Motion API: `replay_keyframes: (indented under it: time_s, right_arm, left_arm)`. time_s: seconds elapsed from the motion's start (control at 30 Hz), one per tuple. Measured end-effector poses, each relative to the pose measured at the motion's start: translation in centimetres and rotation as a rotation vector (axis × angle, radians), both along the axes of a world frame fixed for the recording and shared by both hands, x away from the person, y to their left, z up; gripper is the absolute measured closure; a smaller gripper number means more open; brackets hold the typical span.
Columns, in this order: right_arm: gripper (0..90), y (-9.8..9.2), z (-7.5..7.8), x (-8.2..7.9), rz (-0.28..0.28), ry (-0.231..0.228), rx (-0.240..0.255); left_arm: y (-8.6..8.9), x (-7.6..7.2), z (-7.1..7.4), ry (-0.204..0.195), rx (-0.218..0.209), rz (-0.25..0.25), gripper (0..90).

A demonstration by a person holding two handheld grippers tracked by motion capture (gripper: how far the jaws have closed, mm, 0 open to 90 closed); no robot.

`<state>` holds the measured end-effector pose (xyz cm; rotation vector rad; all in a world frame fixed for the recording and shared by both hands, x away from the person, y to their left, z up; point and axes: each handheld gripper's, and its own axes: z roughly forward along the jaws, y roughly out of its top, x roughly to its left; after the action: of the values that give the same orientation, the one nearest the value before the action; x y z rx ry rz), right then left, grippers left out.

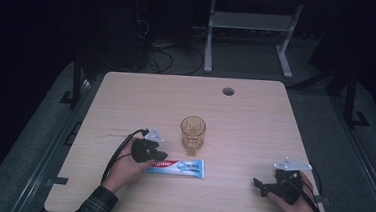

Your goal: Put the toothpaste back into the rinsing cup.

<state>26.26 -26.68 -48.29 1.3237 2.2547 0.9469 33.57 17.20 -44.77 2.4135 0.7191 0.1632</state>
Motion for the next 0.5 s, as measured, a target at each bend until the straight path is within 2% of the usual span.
replay_keyframes:
  time_s: [0.2, 0.5]
  right_arm:
    - [1.8, 0.0, 0.0, 0.0, 0.000, 0.000, 0.000]
    - [1.8, 0.0, 0.0, 0.0, 0.000, 0.000, 0.000]
  left_arm:
    - [0.2, -0.5, -0.1, 0.012, -0.009, -0.004, 90.0]
    - [0.0, -1.3, -0.1, 0.012, -0.014, -0.051, 90.0]
